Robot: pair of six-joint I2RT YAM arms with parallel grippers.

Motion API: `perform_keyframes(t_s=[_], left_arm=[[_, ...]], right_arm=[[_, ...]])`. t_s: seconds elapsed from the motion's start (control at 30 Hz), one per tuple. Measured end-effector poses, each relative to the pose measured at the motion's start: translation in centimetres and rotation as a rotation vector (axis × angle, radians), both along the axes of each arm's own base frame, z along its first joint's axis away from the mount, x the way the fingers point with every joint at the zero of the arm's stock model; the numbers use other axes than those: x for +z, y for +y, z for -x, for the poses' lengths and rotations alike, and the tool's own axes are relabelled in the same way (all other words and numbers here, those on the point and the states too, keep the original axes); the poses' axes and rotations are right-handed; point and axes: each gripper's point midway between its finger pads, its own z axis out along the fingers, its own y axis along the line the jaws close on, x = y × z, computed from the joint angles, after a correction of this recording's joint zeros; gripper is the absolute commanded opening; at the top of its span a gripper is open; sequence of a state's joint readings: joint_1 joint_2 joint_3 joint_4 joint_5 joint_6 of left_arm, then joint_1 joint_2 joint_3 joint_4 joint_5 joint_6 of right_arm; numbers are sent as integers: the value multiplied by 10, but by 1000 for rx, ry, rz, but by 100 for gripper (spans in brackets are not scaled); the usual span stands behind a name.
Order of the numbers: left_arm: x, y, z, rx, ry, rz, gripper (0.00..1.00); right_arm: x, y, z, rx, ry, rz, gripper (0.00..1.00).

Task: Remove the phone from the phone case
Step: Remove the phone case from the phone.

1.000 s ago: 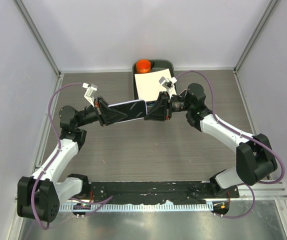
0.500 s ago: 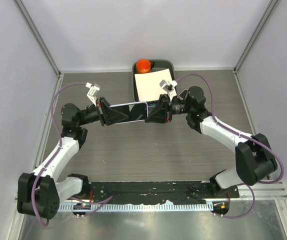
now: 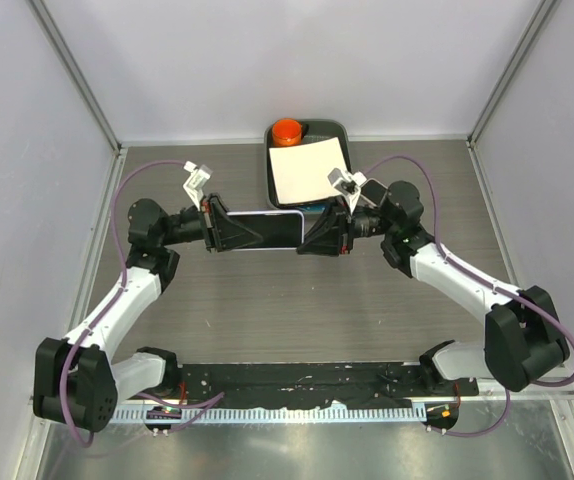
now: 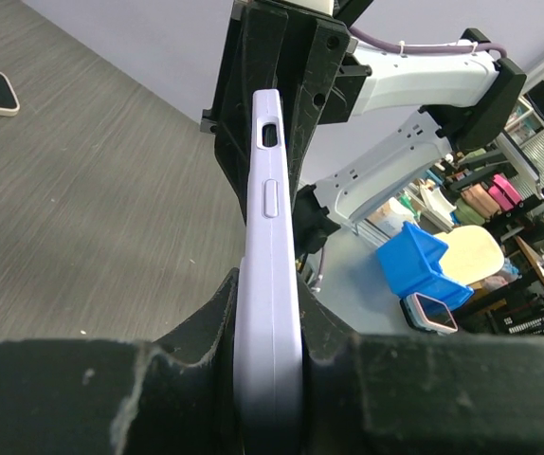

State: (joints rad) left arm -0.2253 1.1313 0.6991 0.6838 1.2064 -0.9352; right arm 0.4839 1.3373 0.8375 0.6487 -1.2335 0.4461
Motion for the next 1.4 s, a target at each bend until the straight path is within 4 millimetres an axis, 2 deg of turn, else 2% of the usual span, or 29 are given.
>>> perform_keyframes(t_s=[0.47, 0.77, 1.13, 1.4], left_arm=[[13, -6, 14, -78, 1, 1, 0], [17, -12, 19, -135, 68, -19, 0], [7, -14, 17, -160, 167, -47, 0], [2, -16, 10, -134, 177, -51, 0]], right_arm=[[17, -7, 23, 55, -43, -86, 4], [21, -11, 33, 92, -74, -85, 4], [7, -12, 30, 86, -70, -44, 1], [-6, -10, 17, 27, -77, 18, 1]])
